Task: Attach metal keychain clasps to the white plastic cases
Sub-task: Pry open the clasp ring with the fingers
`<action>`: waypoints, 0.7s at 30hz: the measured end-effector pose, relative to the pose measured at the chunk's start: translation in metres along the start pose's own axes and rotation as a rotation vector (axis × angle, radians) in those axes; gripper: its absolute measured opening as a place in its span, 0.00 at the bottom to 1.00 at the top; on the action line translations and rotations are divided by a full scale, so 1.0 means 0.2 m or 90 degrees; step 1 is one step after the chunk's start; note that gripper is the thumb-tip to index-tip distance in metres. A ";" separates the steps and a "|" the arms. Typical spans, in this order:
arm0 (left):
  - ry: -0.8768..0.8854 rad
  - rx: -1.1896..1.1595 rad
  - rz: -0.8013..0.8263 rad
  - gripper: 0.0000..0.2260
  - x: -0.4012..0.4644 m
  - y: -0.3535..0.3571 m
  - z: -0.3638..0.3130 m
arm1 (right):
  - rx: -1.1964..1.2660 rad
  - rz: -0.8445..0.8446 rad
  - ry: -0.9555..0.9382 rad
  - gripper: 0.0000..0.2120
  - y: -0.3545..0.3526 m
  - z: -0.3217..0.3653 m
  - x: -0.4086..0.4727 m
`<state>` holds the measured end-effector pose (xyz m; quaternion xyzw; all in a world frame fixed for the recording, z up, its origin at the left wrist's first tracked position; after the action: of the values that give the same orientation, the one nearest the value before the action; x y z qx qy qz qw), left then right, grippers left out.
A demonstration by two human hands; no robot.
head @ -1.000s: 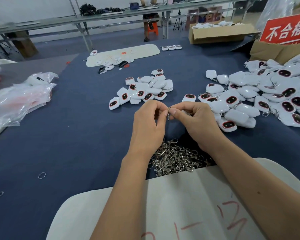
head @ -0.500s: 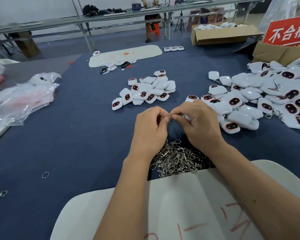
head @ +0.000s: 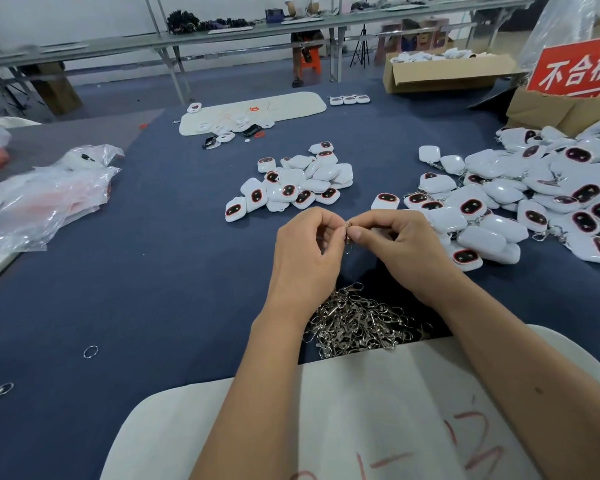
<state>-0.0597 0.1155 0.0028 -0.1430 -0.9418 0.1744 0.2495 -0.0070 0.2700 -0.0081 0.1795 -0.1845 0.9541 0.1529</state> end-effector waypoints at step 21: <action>-0.034 0.057 0.039 0.07 0.01 -0.02 0.06 | -0.333 -0.040 -0.122 0.02 0.04 0.04 -0.02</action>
<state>-0.0680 0.1100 -0.0047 -0.1554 -0.9347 0.2274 0.2248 -0.0039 0.2594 -0.0055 0.2291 -0.4324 0.8477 0.2051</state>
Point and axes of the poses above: each hand's wrist, its own x-axis towards the middle knuckle, its own y-axis out of the palm, z = x × y, the point moved 2 cm from there along x, towards the middle knuckle, and after that the axes turned 2 degrees about -y, right-handed, at the moved point
